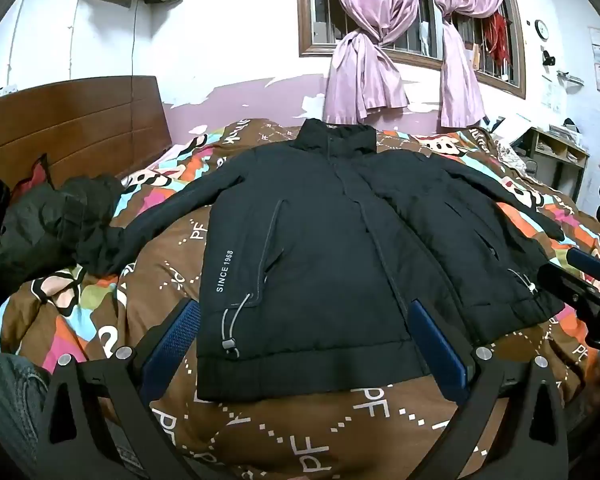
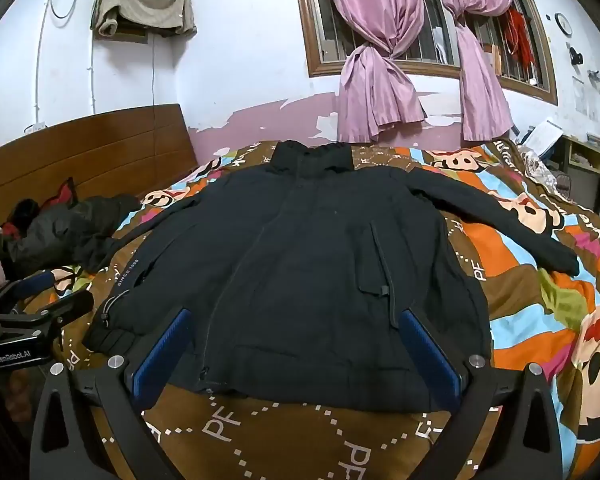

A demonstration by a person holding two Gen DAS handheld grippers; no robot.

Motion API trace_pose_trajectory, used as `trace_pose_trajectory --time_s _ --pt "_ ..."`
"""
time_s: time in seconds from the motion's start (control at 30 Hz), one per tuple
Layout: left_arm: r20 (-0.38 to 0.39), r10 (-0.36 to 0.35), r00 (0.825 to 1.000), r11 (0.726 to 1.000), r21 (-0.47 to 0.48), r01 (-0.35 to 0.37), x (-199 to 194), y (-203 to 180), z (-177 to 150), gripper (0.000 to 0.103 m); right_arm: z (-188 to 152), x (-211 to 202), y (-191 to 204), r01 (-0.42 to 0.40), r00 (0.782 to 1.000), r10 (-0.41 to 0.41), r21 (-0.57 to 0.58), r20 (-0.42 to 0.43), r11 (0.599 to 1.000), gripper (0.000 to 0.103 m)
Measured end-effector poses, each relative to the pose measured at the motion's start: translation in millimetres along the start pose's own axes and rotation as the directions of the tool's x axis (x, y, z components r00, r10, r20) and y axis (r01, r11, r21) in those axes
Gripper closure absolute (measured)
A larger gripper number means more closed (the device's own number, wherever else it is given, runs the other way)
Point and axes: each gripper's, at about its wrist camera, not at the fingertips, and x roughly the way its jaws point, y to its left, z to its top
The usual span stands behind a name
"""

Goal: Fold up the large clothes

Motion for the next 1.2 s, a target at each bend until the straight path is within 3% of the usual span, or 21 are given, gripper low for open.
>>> trace_pose_trajectory --time_s 1.2 --pt "-0.008 -0.004 1.000 1.000 0.004 0.004 3.4 0.2 0.8 0.002 -4.5 6.0 -1.8 -0.010 1.000 0.010 0.021 -0.006 1.000 0.000"
